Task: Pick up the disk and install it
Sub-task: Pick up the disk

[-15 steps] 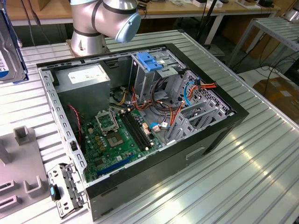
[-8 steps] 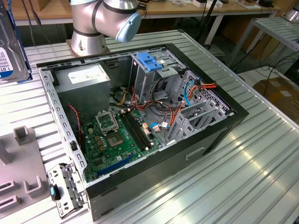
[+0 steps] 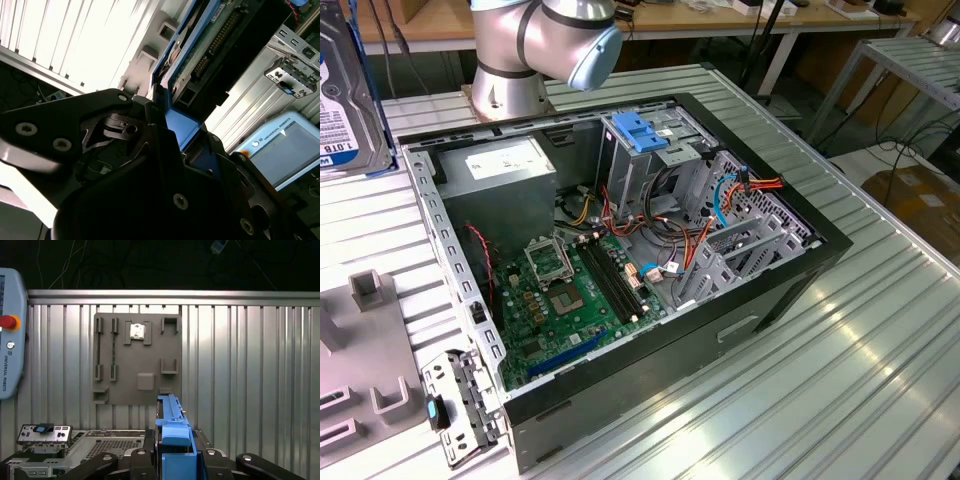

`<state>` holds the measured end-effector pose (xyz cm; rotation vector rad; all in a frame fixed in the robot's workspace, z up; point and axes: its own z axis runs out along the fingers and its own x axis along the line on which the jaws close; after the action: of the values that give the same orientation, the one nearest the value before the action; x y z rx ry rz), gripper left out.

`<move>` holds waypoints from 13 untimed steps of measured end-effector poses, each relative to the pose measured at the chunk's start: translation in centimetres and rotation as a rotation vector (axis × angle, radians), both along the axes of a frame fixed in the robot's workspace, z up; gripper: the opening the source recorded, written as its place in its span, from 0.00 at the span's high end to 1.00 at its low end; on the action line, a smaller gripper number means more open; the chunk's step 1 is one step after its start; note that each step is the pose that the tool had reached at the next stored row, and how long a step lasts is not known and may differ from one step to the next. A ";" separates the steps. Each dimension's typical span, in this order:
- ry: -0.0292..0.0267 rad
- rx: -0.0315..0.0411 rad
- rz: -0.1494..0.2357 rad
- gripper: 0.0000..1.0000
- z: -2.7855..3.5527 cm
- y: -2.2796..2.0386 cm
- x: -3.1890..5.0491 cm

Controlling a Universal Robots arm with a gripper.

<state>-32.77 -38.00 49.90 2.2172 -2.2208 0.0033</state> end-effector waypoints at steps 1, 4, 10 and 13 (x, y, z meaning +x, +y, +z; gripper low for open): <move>0.0000 0.0000 0.000 0.63 0.00 -0.01 0.07; 0.0000 0.0000 0.000 0.63 0.00 -0.05 0.30; 0.0000 0.0000 0.000 0.63 0.00 -0.22 0.82; 0.0000 0.0000 0.000 0.63 0.00 -0.30 1.06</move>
<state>-31.71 -38.30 49.90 2.2171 -2.2209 0.0034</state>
